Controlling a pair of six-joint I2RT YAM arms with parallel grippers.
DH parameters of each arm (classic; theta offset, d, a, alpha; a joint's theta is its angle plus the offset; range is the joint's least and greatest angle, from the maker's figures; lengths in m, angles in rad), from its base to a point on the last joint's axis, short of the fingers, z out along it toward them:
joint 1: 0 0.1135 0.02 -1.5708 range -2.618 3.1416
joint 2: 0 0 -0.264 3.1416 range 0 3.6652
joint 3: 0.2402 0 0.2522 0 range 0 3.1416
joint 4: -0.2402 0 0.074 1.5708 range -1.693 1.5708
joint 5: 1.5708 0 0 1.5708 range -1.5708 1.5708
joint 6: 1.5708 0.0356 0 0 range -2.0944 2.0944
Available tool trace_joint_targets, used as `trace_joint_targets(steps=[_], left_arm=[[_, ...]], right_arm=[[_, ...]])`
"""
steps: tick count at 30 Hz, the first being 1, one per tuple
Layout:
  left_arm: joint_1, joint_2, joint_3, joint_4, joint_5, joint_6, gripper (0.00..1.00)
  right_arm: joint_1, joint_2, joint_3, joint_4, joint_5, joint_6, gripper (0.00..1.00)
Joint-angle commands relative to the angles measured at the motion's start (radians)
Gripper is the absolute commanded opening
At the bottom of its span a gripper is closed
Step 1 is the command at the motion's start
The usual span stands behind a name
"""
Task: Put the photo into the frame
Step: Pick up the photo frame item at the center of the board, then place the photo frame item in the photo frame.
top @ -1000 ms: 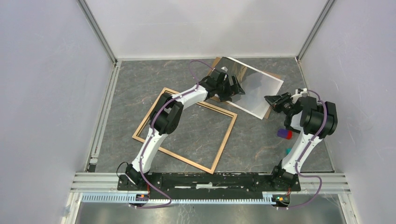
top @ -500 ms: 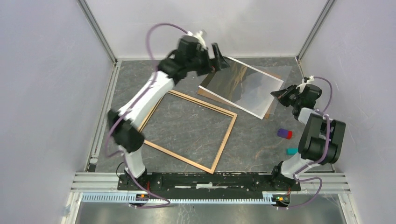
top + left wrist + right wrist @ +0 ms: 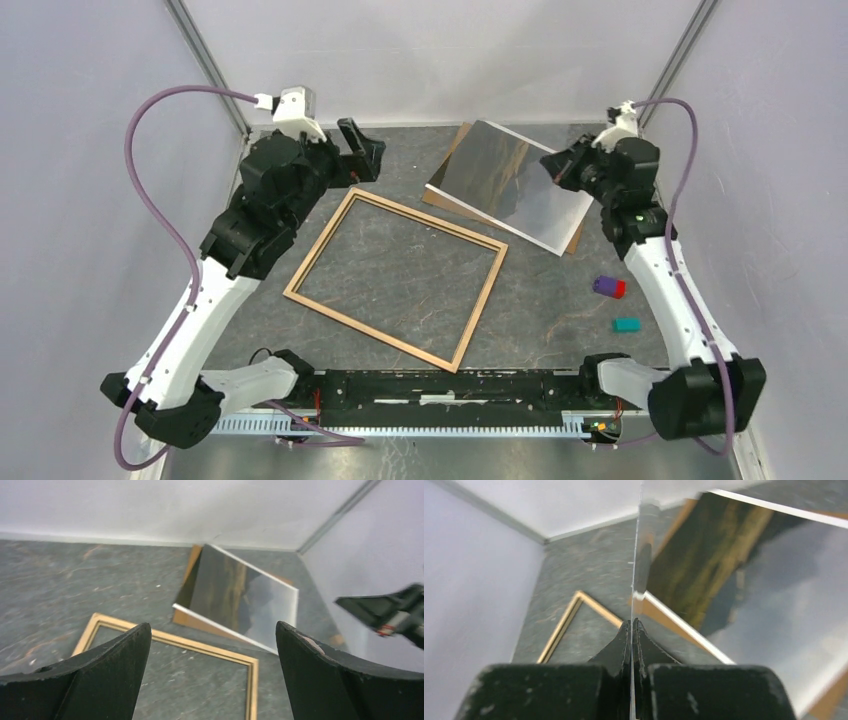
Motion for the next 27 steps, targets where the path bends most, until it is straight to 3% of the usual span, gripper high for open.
trace_joint_targets(steps=[1, 9, 13, 18, 23, 27], left_arm=[[0.003, -0.115, -0.098, 0.11, -0.195, 0.09, 1.0], [0.026, -0.264, -0.214, 0.218, -0.364, 0.118, 1.0], [0.07, -0.298, -0.227, 0.222, -0.371, 0.098, 1.0], [0.142, -0.322, -0.236, 0.22, -0.303, 0.048, 1.0], [0.158, -0.324, -0.247, 0.223, -0.294, 0.041, 1.0], [0.16, -0.33, -0.248, 0.221, -0.301, 0.043, 1.0]], right_arm=[[0.204, -0.061, 0.094, 0.008, 0.17, 0.041, 0.0], [0.568, 0.145, 0.315, 0.122, 0.292, 0.119, 0.0], [0.674, 0.278, 0.497, 0.134, 0.292, 0.147, 0.0], [0.748, 0.359, 0.553, 0.258, 0.303, 0.232, 0.0], [0.774, 0.376, 0.512, 0.352, 0.375, 0.303, 0.0], [0.787, 0.329, 0.286, 0.48, 0.478, 0.436, 0.0]])
